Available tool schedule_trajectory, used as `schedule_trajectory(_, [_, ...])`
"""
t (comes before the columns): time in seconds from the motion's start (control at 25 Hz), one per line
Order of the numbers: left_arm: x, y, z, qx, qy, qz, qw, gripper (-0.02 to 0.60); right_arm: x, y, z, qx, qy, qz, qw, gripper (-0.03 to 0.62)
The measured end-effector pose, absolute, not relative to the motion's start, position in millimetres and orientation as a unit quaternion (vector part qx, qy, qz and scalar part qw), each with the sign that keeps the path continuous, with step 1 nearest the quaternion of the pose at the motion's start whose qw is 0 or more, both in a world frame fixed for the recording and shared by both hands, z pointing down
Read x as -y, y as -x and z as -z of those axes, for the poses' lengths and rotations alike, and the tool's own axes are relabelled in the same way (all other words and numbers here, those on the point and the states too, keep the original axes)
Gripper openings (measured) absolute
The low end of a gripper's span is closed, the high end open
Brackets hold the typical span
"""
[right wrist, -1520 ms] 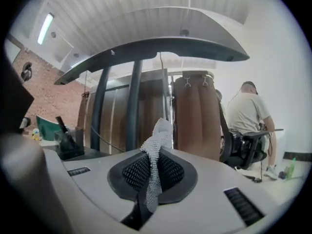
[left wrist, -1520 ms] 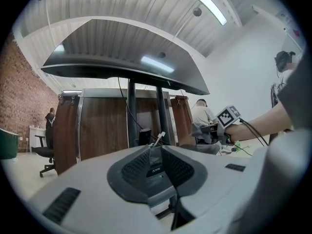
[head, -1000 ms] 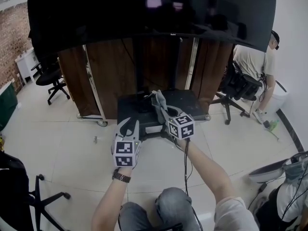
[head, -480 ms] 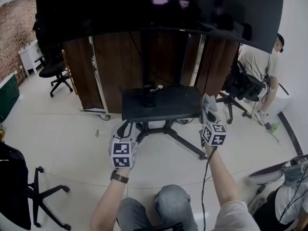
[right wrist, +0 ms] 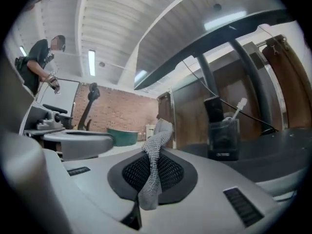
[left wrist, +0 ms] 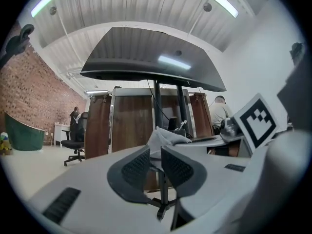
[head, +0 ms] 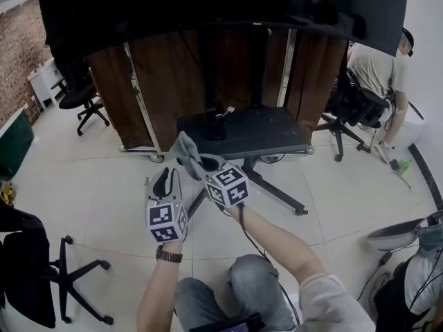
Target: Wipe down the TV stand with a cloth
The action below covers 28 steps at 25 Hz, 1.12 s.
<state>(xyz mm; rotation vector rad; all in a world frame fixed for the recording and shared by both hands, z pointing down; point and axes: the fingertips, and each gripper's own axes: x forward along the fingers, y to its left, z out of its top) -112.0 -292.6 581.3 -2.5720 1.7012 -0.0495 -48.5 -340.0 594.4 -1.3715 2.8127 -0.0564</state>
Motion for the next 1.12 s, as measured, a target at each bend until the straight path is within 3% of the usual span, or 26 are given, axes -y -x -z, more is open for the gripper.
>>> schedule_trajectory(0.16, [289, 110, -586, -0.545, 0.837, 0.025, 0.037, 0.086, 343, -60, -613, -0.854, 0.52, 0.022, -0.001, 0.025])
schedule_trajectory(0.44, [289, 87, -606, -0.533, 0.845, 0.031, 0.042, 0.079, 285, -356, -641, -0.668, 0.744, 0.004, 0.002, 0.025])
schedule_trajectory(0.56, [293, 73, -626, -0.525, 0.85, 0.038, 0.034, 0.078, 264, -408, -684, -0.618, 0.786, 0.013, -0.022, 0.025])
schedule_trajectory(0.68, [295, 61, -650, -0.516, 0.855, 0.043, 0.027, 0.078, 268, -359, -735, -0.658, 0.751, 0.022, -0.051, 0.025])
schedule_trajectory(0.88, [293, 70, -686, -0.529, 0.847, 0.057, 0.024, 0.058, 323, -184, -787, -0.759, 0.65, 0.021, -0.035, 0.025])
schedule_trajectory(1.12, [321, 68, -703, -0.517, 0.851, 0.062, 0.061, 0.081, 437, -57, -773, -0.807, 0.59, -0.02, -0.009, 0.025])
